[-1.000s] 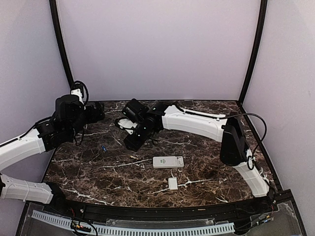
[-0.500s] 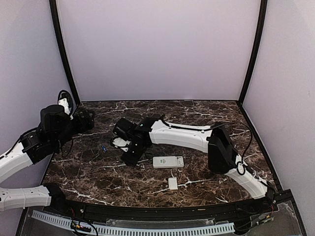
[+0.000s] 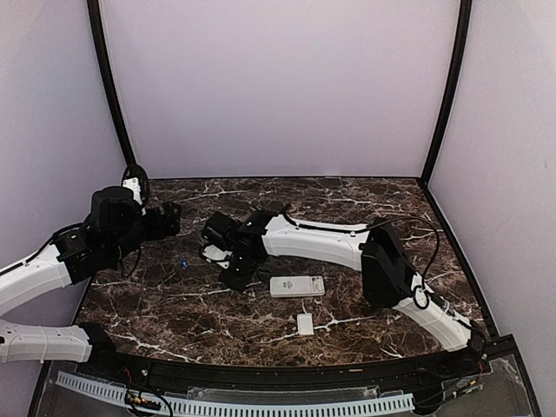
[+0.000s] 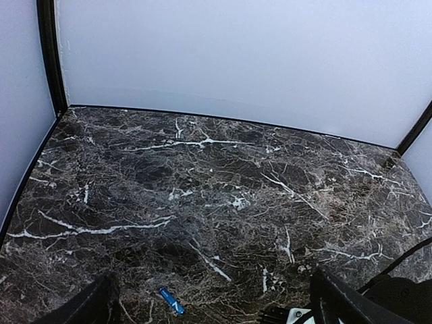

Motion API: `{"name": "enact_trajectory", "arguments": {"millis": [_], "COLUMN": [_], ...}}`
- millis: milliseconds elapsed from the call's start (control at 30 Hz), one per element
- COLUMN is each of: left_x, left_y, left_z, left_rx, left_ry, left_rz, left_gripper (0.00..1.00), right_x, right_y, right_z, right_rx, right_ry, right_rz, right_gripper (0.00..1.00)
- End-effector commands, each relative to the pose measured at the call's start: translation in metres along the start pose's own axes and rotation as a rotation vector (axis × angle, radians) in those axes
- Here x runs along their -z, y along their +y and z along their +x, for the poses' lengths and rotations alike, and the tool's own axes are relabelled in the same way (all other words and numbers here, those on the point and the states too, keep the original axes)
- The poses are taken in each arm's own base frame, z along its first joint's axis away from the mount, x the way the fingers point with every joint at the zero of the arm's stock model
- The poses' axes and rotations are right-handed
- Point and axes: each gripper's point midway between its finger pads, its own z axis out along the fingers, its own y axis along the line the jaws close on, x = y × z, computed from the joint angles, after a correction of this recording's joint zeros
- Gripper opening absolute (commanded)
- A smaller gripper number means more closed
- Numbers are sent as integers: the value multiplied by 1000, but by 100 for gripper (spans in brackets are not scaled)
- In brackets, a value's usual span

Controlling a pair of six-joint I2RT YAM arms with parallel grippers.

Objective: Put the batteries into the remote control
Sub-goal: Pick up the battery at the center of the board.

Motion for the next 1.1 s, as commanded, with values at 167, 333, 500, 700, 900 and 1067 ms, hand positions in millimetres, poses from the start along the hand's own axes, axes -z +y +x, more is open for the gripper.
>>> {"name": "enact_trajectory", "arguments": {"millis": [167,333,500,700,900,1067], "left_x": [-2,-1,0,1,4,8], "left_y": [-1,-2,-1,0,0,-1], "left_z": [1,-1,1,3,-1,-3], "left_rx": [19,25,32,36,36,27], "left_ry": [-16,-24,-22,-22,-32,-30], "left_rz": [19,26,28,29,38,48], "left_gripper": [97,97,97,97,97,97], "right_x": [-21,-25,-28,-31,-21,0], "right_y": [-1,-3,-4,0,12,21], "right_z": [13,14,28,44,47,37], "right_rx": [-79,-101,-141,-173,-232,-274], "right_ry": [35,38,81,125,107,48], "right_rz": [-85,-66,-46,-36,-102,-185], "right_gripper": [36,24,22,10,0,0]}}
